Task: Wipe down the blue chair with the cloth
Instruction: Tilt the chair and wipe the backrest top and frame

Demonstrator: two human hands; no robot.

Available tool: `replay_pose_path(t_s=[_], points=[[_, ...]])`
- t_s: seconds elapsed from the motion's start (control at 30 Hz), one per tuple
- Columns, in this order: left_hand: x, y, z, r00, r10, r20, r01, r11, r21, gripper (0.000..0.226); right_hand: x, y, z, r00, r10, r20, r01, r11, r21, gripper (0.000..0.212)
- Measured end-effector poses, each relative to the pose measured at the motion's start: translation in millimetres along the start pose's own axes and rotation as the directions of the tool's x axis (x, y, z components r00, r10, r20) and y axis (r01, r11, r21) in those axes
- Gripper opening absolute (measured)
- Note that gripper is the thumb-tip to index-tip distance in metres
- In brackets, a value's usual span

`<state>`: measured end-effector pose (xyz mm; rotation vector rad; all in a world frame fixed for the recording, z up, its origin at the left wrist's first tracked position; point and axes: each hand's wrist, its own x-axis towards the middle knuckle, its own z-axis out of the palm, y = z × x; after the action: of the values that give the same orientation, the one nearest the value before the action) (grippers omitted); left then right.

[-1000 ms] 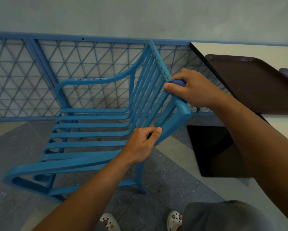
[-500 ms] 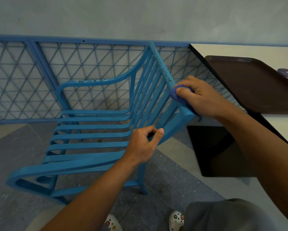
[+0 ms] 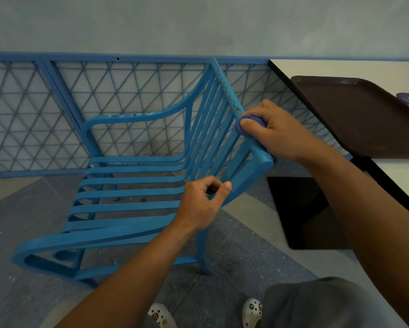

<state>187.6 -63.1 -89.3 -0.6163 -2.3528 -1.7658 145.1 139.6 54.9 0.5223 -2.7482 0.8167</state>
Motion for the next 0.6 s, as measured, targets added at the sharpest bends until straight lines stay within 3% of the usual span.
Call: replay_pose_path(t_s=[0.27, 0.47, 0.6], points=[[2, 4, -5, 0.987, -0.079, 0.139, 0.077, 0.997, 0.021, 0.039, 30, -2, -1, 1.0, -0.002, -0.009, 0.002, 1.0, 0.003, 0.029], [-5, 2, -1, 0.995, 0.031, 0.092, -0.044, 0.989, 0.14, 0.046, 24, -1, 17, 0.978, 0.094, -0.185, -0.071, 0.989, 0.128, 0.024], [-17, -1, -11, 0.991, 0.129, 0.046, -0.135, 0.977, 0.163, 0.042, 9, -13, 25, 0.97, 0.102, -0.221, -0.068, 0.985, 0.159, 0.018]])
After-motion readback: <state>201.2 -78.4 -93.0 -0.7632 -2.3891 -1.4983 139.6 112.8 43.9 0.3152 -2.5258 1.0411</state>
